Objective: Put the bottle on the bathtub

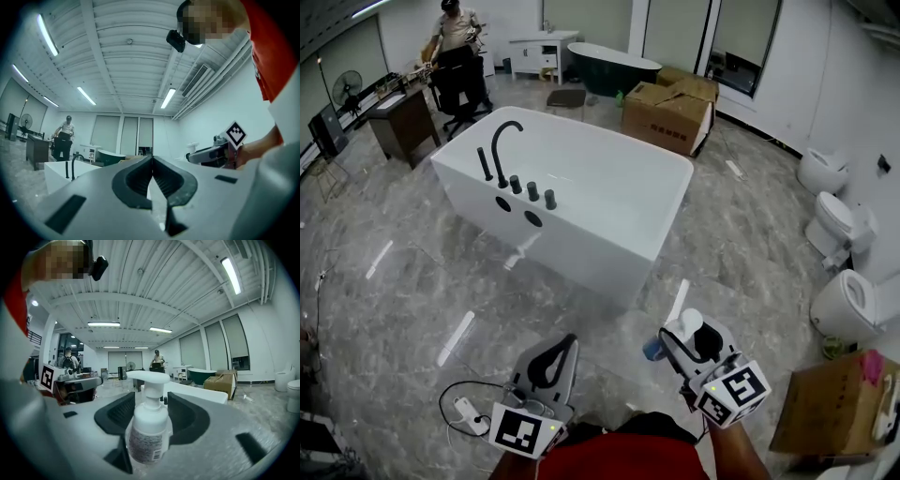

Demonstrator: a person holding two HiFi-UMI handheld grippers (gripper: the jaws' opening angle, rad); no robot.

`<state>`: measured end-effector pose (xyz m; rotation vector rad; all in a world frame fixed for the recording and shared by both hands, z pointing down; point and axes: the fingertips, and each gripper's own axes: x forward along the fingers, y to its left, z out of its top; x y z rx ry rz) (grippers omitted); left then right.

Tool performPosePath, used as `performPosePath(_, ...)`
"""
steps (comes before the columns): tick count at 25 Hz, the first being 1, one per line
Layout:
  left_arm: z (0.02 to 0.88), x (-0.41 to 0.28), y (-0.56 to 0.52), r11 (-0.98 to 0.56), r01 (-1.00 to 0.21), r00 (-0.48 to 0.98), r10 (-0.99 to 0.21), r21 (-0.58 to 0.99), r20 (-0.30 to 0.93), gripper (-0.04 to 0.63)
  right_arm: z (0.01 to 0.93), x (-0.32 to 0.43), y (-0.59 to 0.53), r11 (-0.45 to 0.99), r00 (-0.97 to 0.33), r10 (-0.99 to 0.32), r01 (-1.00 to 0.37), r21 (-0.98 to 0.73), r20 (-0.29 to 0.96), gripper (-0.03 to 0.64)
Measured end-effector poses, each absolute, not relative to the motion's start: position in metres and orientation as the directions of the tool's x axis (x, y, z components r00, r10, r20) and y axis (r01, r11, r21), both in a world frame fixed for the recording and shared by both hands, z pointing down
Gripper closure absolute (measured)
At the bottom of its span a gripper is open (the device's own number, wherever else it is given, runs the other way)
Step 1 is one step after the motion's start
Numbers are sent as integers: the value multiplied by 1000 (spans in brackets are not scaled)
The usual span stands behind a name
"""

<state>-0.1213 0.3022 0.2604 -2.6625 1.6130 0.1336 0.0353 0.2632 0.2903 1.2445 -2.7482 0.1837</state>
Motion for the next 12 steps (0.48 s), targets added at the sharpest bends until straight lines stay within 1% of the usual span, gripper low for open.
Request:
performPosePath(1,261,-125,300,-464,-886,461,-882,18,-96,584,292,34,259,646,-646,-747,-761,-57,158,396)
performPosePath(4,272,-138,292,-479,-877,476,-876,27,-76,584,295,25,243,625,-622,-766,-780,-39,164,396)
performPosePath(12,266,-153,240,-477,-879,473,-874,13,-111,584,311,17,179,593,-586,-794,-805,-8,165,396)
